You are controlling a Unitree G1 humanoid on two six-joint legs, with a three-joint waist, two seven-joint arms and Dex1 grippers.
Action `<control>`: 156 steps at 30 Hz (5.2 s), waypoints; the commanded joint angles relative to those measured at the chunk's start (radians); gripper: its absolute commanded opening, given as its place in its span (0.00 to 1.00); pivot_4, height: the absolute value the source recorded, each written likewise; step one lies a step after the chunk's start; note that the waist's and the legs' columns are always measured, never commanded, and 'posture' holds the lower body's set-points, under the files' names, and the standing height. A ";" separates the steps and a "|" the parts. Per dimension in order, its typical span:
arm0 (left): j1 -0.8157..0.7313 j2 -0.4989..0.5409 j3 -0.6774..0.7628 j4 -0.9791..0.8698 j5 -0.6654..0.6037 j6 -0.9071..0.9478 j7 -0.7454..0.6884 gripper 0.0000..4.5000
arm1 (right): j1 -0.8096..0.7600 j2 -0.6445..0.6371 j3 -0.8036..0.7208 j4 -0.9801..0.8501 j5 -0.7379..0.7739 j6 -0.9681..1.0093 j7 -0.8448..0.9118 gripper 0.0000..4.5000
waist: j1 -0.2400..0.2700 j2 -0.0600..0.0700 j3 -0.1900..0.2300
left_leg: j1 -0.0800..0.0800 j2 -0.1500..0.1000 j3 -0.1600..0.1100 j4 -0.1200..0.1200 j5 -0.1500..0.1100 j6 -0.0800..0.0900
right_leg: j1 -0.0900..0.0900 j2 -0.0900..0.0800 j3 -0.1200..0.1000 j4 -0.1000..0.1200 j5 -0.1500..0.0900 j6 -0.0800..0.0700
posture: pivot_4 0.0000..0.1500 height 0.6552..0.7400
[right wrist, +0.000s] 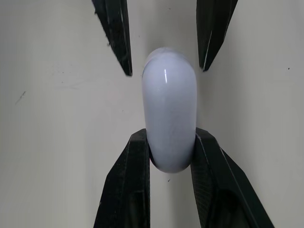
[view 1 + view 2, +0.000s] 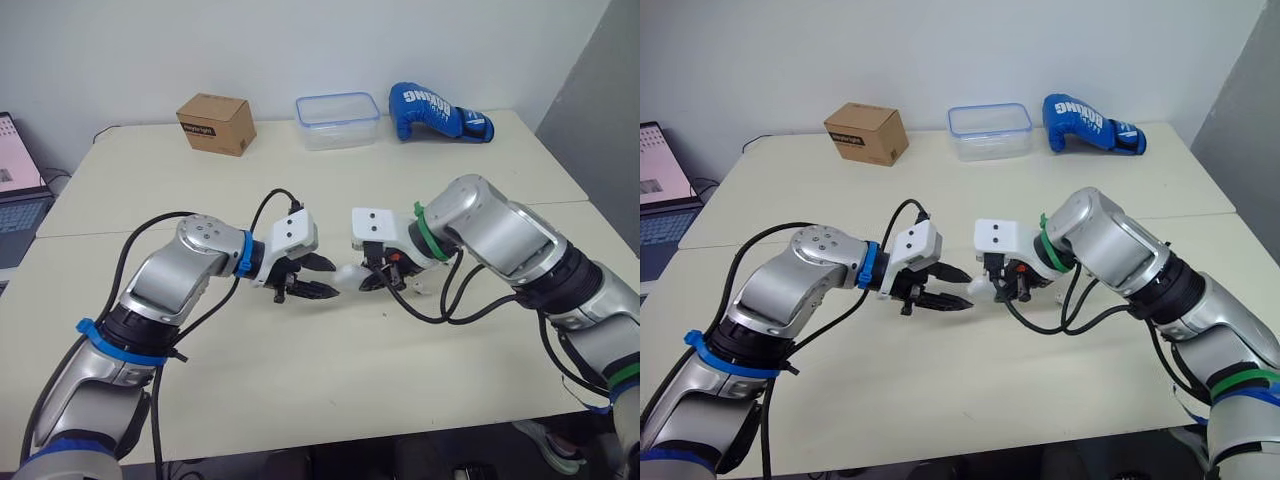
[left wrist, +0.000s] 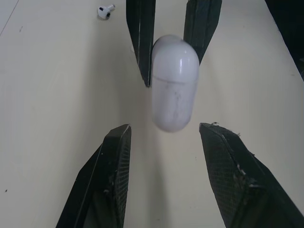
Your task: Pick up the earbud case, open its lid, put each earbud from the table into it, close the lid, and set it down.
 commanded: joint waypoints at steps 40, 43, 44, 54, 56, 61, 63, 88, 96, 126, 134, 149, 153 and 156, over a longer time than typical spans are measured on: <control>-0.033 -0.057 0.017 0.035 0.053 -0.050 -0.005 0.17 | -0.067 0.090 0.011 0.071 -0.071 0.013 -0.031 0.24 | -0.001 0.000 0.000 | 0.000 0.000 0.000 0.000 0.000 0.000 | -0.001 0.000 0.000 0.001 0.000 0.000 | 1.00 0.89; -0.030 -0.057 0.026 0.032 0.043 -0.044 -0.006 0.17 | -0.062 0.087 0.010 0.076 -0.091 -0.002 -0.041 0.47 | -0.001 0.000 0.000 | 0.000 0.000 0.000 0.000 0.000 0.000 | -0.001 0.000 0.000 0.001 0.000 0.000 | 1.00 0.89; -0.026 -0.055 0.030 0.032 0.040 -0.046 -0.004 0.17 | -0.058 0.081 0.007 0.077 -0.095 -0.011 -0.043 0.55 | -0.001 0.000 0.000 | 0.000 0.000 -0.001 0.000 0.000 0.000 | -0.001 0.000 0.000 0.001 0.000 0.000 | 1.00 0.89; 0.056 -0.063 0.126 0.038 0.009 -0.122 0.052 0.17 | 0.092 -0.030 -0.204 -0.080 0.032 -0.050 -0.014 0.55 | 0.001 0.000 0.000 | -0.001 0.000 -0.001 0.000 0.000 0.000 | 0.000 0.000 0.000 0.000 0.000 0.000 | 1.00 0.89; 0.080 -0.070 0.146 0.041 0.004 -0.140 0.068 0.17 | 0.146 -0.047 -0.262 -0.125 0.074 -0.042 -0.018 0.55 | 0.002 0.000 0.000 | -0.001 0.000 -0.001 0.000 0.000 0.000 | 0.000 -0.001 0.000 0.000 0.000 0.000 | 1.00 0.89; 0.143 -0.133 0.236 0.062 -0.089 -0.139 0.091 0.17 | 0.288 -0.053 -0.390 -0.194 0.148 -0.004 -0.094 0.55 | 0.003 0.000 0.000 | 0.000 0.000 0.000 0.001 0.000 0.000 | 0.000 -0.001 0.000 0.000 0.000 0.000 | 1.00 0.89; 0.162 -0.159 0.262 0.071 -0.116 -0.143 0.105 0.17 | 0.335 -0.039 -0.428 -0.206 0.158 -0.006 -0.144 0.55 | 0.003 0.000 0.000 | 0.000 0.000 -0.001 0.001 0.000 0.000 | 0.000 -0.001 0.000 0.000 0.000 0.000 | 1.00 0.89; 0.209 -0.312 0.274 0.226 -0.151 -0.406 0.009 0.17 | 0.519 0.188 -0.593 -0.287 0.301 -0.109 -0.449 0.55 | 0.002 0.000 0.000 | 0.000 -0.001 0.000 0.001 0.000 0.000 | 0.001 -0.001 0.000 0.000 0.000 -0.001 | 1.00 0.89; 0.191 -0.316 0.277 0.196 -0.178 -0.366 0.009 0.17 | 0.513 0.161 -0.561 -0.274 0.307 -0.092 -0.442 0.55 | 0.002 0.000 0.000 | 0.000 -0.001 0.000 0.001 0.000 0.000 | 0.001 -0.001 0.000 0.001 0.000 -0.001 | 1.00 0.89; 0.253 -0.284 0.263 0.135 -0.192 -0.350 -0.038 0.17 | 0.448 0.165 -0.581 -0.193 0.317 -0.126 -0.458 0.55 | 0.003 0.000 0.000 | 0.000 -0.001 0.000 0.001 0.000 0.000 | 0.001 -0.001 0.000 0.000 0.000 -0.001 | 1.00 0.89; 0.258 -0.285 0.264 0.136 -0.192 -0.355 -0.038 0.17 | 0.440 0.157 -0.577 -0.188 0.338 -0.132 -0.446 0.55 | 0.002 0.000 0.000 | 0.000 -0.001 0.000 0.001 0.000 0.000 | 0.001 -0.001 0.000 0.000 0.000 -0.001 | 1.00 0.89; 0.197 -0.236 0.312 0.227 -0.195 -0.399 -0.076 0.17 | 0.331 -0.225 -0.390 -0.017 0.147 -0.287 -0.127 0.55 | 0.002 0.000 0.000 | 0.000 -0.001 0.001 0.001 0.000 0.000 | 0.001 -0.001 -0.001 -0.001 0.000 0.000 | 1.00 0.89; 0.195 -0.235 0.318 0.222 -0.194 -0.405 -0.073 0.17 | 0.329 -0.225 -0.336 0.071 0.074 -0.364 -0.071 0.55 | 0.000 0.000 0.000 | 0.000 0.000 0.002 0.000 0.000 0.000 | 0.001 -0.001 0.000 -0.001 0.000 0.000 | 1.00 0.89; 0.206 -0.232 0.320 0.190 -0.205 -0.392 -0.064 0.17 | 0.340 -0.210 -0.299 0.132 0.023 -0.415 -0.048 0.55 | 0.001 0.000 0.000 | 0.000 0.000 0.002 0.000 0.000 0.000 | 0.001 -0.001 0.000 -0.001 0.000 0.000 | 1.00 0.89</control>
